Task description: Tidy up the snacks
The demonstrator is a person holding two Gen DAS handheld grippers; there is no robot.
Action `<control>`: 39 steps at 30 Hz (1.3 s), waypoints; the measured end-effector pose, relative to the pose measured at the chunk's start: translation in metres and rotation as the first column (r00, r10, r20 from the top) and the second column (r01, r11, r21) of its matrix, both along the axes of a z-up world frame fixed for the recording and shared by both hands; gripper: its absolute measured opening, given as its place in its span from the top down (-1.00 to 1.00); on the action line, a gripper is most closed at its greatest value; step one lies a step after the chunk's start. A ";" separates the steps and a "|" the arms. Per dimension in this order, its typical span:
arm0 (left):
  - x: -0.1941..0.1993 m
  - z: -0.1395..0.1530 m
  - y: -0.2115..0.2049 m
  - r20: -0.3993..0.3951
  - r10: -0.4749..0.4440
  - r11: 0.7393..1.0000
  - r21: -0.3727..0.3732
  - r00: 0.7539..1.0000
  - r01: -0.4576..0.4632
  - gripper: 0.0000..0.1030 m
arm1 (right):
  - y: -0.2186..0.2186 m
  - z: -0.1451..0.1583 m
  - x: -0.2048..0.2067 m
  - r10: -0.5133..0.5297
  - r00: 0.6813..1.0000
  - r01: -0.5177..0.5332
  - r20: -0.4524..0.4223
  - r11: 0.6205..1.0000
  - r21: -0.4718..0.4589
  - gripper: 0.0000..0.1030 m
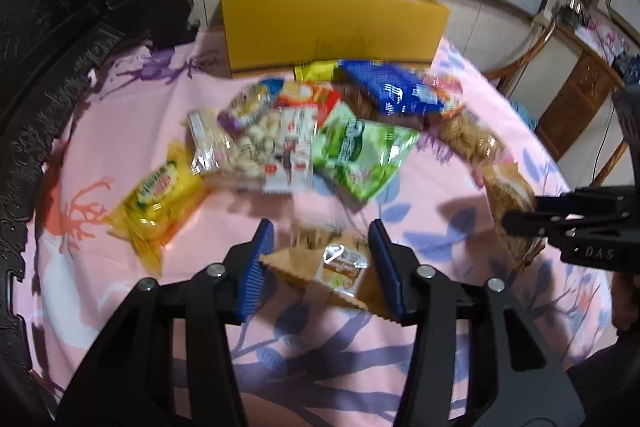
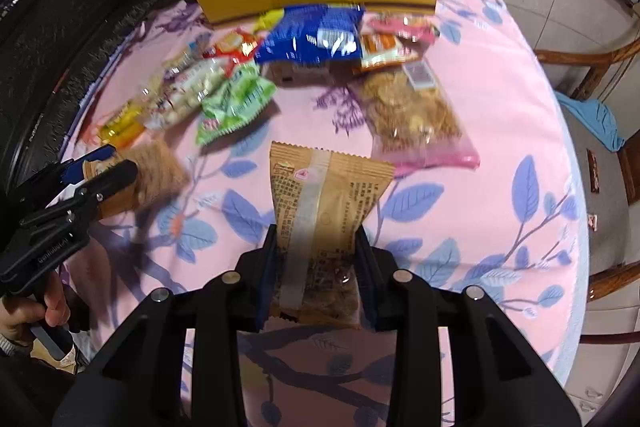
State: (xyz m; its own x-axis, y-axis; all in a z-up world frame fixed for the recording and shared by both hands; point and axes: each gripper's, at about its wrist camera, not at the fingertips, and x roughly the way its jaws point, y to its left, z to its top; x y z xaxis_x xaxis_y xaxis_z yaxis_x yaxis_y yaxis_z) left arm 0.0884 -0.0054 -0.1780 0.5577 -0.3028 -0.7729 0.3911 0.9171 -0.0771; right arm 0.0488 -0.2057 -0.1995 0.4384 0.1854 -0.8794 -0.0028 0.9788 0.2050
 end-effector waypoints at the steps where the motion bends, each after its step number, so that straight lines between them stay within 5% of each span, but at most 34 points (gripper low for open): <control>1: 0.001 0.005 0.000 0.008 0.000 1.000 -0.006 1.000 0.000 0.52 | 0.000 0.005 0.001 0.002 1.000 -0.002 0.010 1.000 0.001 0.30; 7: 0.007 -0.003 0.000 -0.033 -0.006 1.000 0.017 0.999 0.006 0.55 | 0.002 0.007 0.011 0.041 0.999 -0.041 0.018 0.999 -0.010 0.30; 11: -0.007 -0.017 0.009 -0.061 0.023 0.999 0.051 0.998 -0.020 -0.13 | 0.006 0.001 0.012 0.049 0.999 -0.050 0.007 0.999 0.006 0.30; 18: -0.026 -0.018 0.025 -0.059 0.050 0.994 0.102 0.997 -0.044 -0.25 | 0.011 -0.005 0.015 0.073 0.997 -0.072 -0.006 0.997 0.026 0.30; 23: -0.027 -0.036 0.033 -0.153 0.078 0.993 0.102 0.985 -0.062 -0.31 | 0.012 -0.009 0.017 0.087 0.996 -0.086 -0.026 0.995 0.040 0.30; 29: -0.034 -0.053 0.027 -0.193 0.025 0.989 0.147 0.981 0.004 -0.64 | 0.012 -0.012 0.020 0.090 0.995 -0.088 -0.039 0.994 0.058 0.30; 32: -0.030 -0.068 0.026 -0.233 0.056 0.983 0.181 0.971 -0.013 -0.61 | 0.010 -0.012 0.019 0.081 0.996 -0.079 -0.033 0.995 0.063 0.30; 35: -0.032 -0.063 0.025 -0.204 0.034 0.987 0.159 0.978 -0.001 -0.16 | 0.007 -0.012 0.019 0.077 0.997 -0.075 -0.032 0.995 0.066 0.30; 39: -0.029 -0.062 0.023 -0.196 0.038 0.988 0.152 0.980 -0.008 -0.15 | 0.006 -0.012 0.020 0.073 0.997 -0.070 -0.032 0.995 0.068 0.30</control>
State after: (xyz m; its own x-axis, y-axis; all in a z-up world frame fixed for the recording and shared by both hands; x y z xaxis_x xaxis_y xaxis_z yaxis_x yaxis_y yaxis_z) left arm 0.0593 0.0175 -0.2401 0.3946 -0.1644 -0.9040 0.3604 0.9327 -0.0123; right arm 0.0687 -0.2001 -0.2115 0.3914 0.2742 -0.8784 -0.0640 0.9604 0.2713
